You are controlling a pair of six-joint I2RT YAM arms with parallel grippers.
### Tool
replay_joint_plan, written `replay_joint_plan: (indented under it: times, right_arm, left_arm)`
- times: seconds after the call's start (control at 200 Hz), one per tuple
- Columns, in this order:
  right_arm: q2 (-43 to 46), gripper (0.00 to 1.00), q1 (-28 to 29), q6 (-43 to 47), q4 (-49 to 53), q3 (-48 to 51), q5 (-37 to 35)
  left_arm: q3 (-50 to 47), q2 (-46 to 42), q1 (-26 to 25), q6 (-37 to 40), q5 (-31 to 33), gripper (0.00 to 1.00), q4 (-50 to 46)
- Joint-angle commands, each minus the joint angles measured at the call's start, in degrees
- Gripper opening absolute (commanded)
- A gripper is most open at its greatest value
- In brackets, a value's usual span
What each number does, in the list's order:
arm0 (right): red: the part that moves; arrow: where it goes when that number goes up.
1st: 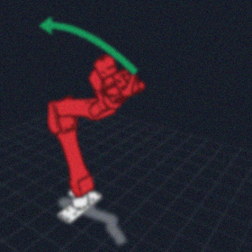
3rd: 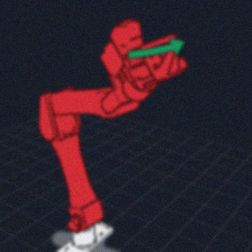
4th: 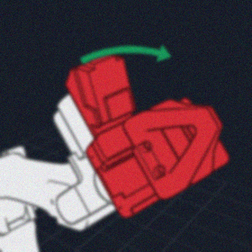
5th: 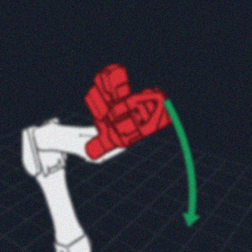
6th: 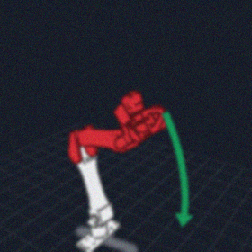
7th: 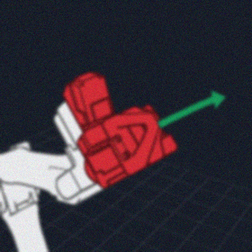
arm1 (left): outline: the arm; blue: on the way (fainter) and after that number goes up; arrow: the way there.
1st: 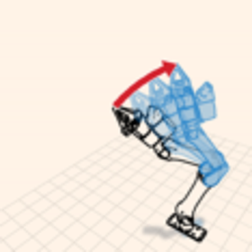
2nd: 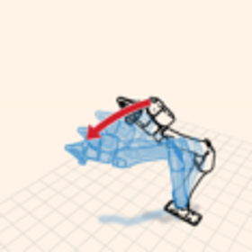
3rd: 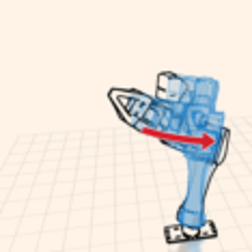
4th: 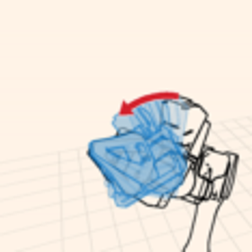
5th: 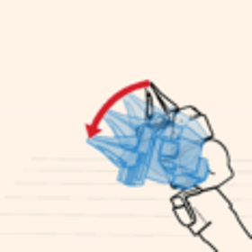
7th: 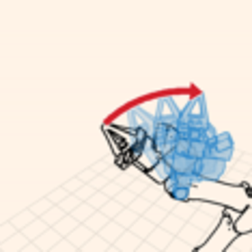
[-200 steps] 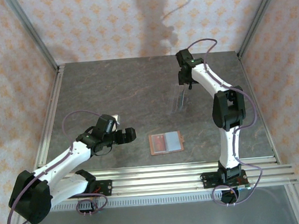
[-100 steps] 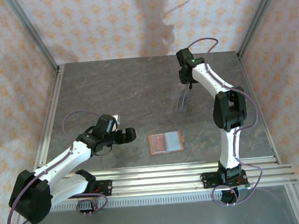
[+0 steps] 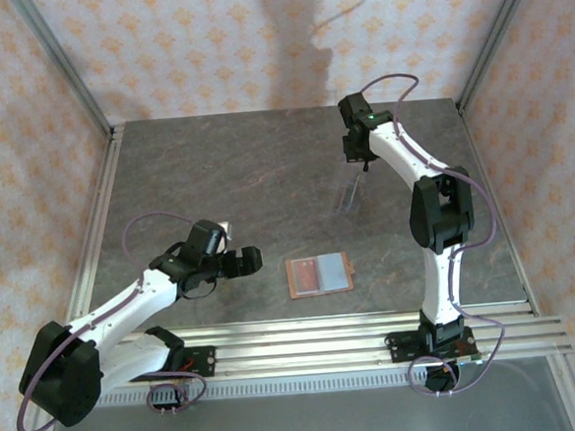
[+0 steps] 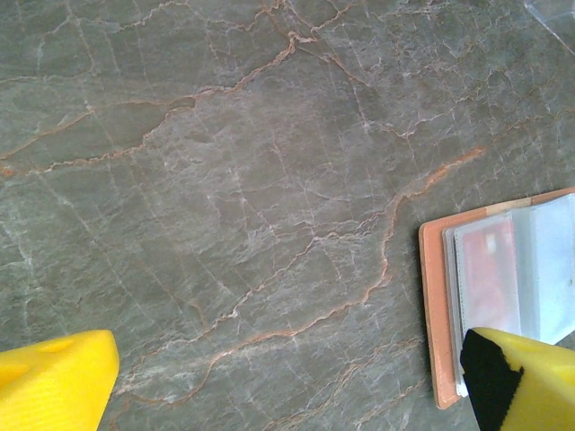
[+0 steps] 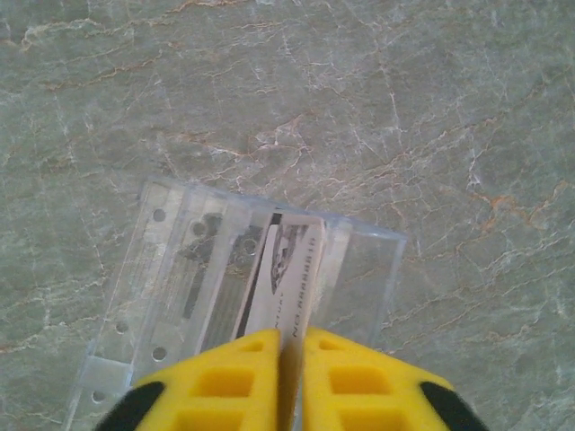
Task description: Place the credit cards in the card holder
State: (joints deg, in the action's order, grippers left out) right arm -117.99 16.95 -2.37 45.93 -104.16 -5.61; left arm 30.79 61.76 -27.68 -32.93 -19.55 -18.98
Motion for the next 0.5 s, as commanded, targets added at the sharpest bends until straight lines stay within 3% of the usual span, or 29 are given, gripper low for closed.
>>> replay_joint_plan:
  times: [0.0, 0.33, 0.496]
  right_arm:
    - [1.61, 0.00, 0.22, -0.60, 2.04, -0.36, -0.90]
    - [1.62, 0.00, 0.20, -1.59, 2.69, -1.93, 0.98]
    - [4.36, 0.00, 0.25, -3.44, 1.46, -1.24, 3.74]
  left_arm:
    - [0.31, 0.29, 0.51, 1.29, -0.47, 0.99, -0.66]
    - [3.41, -0.28, 0.52, 5.07, 1.53, 0.99, -4.77]
    - [4.17, -0.85, 0.52, 3.87, -1.09, 0.99, -5.69]
